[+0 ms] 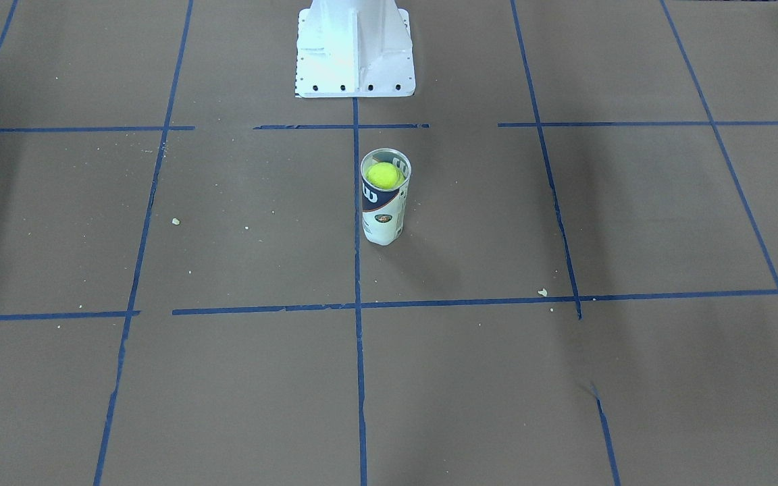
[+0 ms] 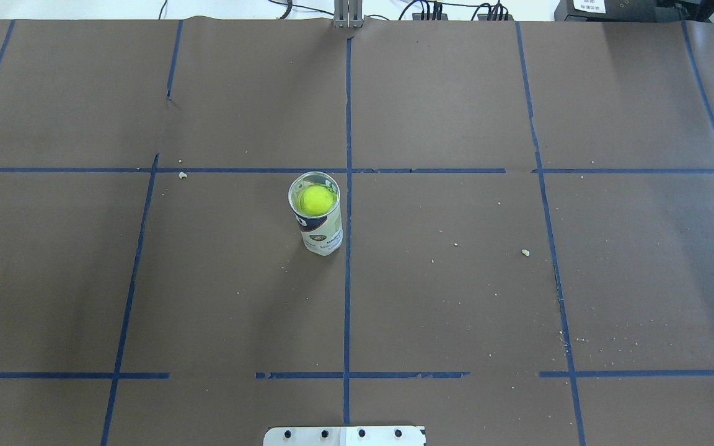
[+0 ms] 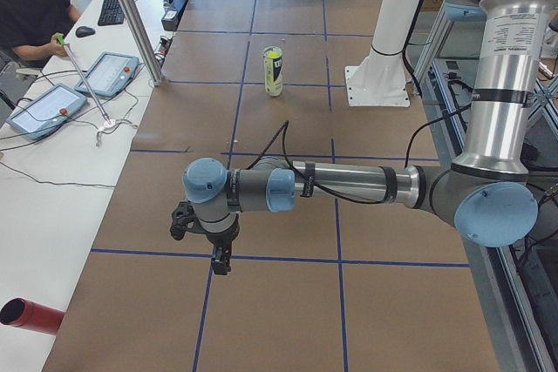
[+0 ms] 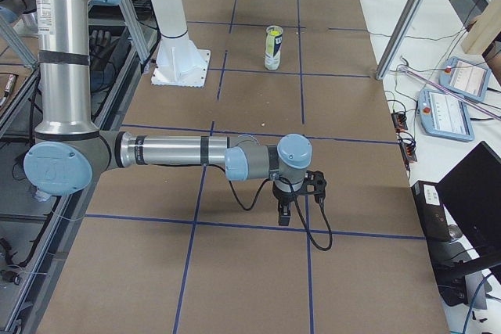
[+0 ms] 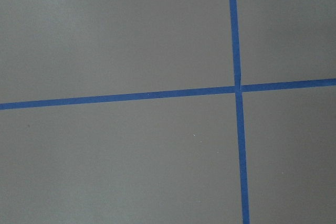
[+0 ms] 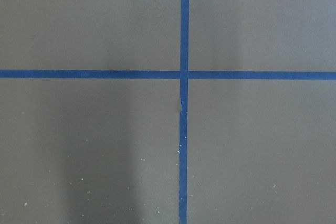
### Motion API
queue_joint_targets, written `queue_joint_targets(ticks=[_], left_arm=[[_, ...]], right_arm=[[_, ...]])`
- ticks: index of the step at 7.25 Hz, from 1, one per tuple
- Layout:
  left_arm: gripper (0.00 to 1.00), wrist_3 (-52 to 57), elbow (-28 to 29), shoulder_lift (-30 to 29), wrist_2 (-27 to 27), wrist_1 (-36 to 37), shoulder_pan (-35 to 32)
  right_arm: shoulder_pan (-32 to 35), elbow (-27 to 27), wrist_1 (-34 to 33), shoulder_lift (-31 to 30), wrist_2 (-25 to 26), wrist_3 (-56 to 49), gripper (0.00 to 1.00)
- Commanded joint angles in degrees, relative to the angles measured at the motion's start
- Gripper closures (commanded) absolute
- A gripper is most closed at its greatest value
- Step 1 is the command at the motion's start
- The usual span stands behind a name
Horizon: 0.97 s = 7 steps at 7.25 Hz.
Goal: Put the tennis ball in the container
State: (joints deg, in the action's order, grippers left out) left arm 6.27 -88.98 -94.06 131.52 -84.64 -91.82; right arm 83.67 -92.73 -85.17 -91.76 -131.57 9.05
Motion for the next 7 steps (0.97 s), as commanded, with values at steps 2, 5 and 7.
queue_joint_targets(ticks=[2,5,7], left_arm=[[0.0,0.1,-0.1,1.1,1.7,-0.3,0.1],[0.0,0.3,-0.1,1.2,1.8,-0.4,0.1],[0.0,0.5,-0.1,1.2,1.8,-0.5,0.1]], right_arm=[[-0.1,0.0,0.0,0.0,0.0,0.0,0.0],[0.0,0.0,0.0,0.0,0.0,0.0,0.0],[0.0,0.0,0.0,0.0,0.0,0.0,0.0]])
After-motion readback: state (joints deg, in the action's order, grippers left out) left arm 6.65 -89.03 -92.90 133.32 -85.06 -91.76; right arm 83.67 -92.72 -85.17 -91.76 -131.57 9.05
